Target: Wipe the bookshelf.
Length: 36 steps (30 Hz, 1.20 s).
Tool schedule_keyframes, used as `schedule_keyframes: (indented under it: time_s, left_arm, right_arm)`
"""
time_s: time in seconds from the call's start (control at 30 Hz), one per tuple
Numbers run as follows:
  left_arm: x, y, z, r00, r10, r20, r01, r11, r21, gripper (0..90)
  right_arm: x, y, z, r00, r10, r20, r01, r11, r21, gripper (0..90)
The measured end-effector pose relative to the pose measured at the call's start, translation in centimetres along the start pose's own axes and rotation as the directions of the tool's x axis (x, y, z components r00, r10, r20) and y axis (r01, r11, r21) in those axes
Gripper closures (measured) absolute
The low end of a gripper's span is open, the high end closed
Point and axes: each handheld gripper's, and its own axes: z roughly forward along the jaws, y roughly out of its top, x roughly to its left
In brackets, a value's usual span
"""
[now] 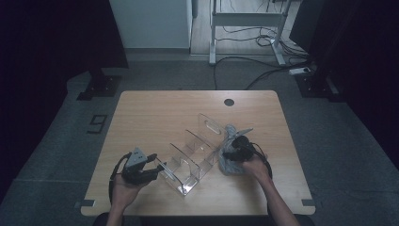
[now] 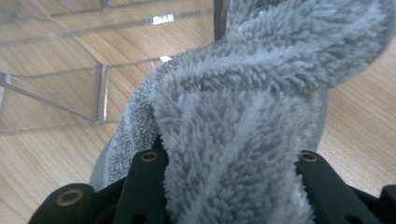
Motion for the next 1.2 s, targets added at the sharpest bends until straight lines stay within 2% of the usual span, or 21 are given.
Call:
schedule_keyframes:
  time_s: [0.23,0.43,0.73,0.77,0.87,1.07,1.2]
  left_arm:
    - [-0.1,-0.1,0.0,1.0,-0.007,-0.005,0.007,1.0,-0.007,45.4]
    - [-0.1,-0.2,0.0,0.9999,-0.012,-0.009,0.012,0.9998,-0.014,45.3]
    - [-0.1,-0.3,0.0,0.9998,-0.017,-0.013,0.017,0.9997,-0.018,45.2]
    - [-0.1,-0.3,0.0,0.9998,-0.017,-0.013,0.017,0.9997,-0.019,45.2]
    - [-0.1,-0.3,0.0,0.9998,-0.017,-0.014,0.017,0.9997,-0.019,45.2]
    - [-0.2,-0.3,0.0,0.9997,-0.018,-0.016,0.017,0.9997,-0.019,45.2]
    - [-0.2,-0.3,0.0,0.9997,-0.017,-0.017,0.017,0.9997,-0.018,45.2]
  right_arm:
    - [0.2,-0.1,0.3,0.9998,-0.001,0.018,0.001,1.0,0.017,62.4]
    - [0.1,-0.2,-0.3,0.9993,-0.008,0.036,0.007,1.0,0.021,61.7]
    - [-0.2,-0.8,-2.5,0.9991,0.019,0.038,-0.018,1.0,-0.006,62.2]
    - [-0.4,-1.2,-3.4,0.9987,0.034,0.037,-0.033,0.999,-0.024,62.4]
    - [-0.5,-1.6,-4.2,0.9984,0.046,0.032,-0.045,0.998,-0.04,62.5]
    - [-0.5,-2.4,-5.9,0.9984,0.056,0.014,-0.054,0.996,-0.073,62.5]
    - [-0.1,-2.7,-6.6,0.9985,0.054,-0.001,-0.054,0.996,-0.076,62.5]
